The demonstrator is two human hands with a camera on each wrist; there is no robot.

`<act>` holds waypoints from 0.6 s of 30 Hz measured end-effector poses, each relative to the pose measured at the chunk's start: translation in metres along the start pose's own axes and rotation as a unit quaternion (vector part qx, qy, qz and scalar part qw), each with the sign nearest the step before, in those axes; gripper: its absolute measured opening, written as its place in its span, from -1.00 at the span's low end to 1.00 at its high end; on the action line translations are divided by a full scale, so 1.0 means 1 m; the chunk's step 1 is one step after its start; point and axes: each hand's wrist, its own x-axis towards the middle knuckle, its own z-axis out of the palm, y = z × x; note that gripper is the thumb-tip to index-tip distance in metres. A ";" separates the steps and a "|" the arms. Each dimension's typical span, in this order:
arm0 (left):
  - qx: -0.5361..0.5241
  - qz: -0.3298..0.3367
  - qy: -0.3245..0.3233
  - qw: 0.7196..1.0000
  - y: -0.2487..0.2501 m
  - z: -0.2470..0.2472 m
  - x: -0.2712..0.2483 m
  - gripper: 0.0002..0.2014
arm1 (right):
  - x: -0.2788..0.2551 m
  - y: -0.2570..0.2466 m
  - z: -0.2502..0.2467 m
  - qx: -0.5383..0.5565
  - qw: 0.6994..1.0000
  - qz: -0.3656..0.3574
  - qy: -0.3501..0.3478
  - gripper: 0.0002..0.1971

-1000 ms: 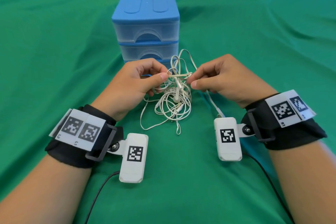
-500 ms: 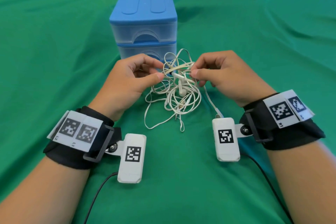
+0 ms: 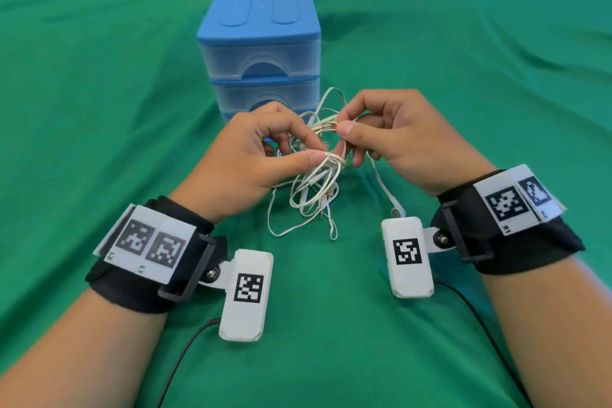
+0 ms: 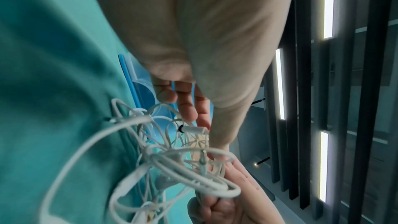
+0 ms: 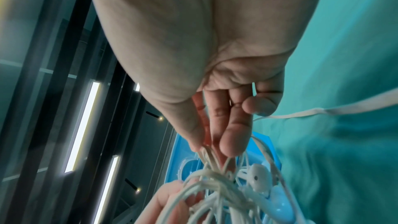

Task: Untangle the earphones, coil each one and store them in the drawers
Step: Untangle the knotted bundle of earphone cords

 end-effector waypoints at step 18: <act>-0.109 -0.026 0.020 0.993 0.003 0.002 0.001 -0.90 | 0.000 0.003 -0.001 -0.020 0.995 -0.050 -0.083 -0.89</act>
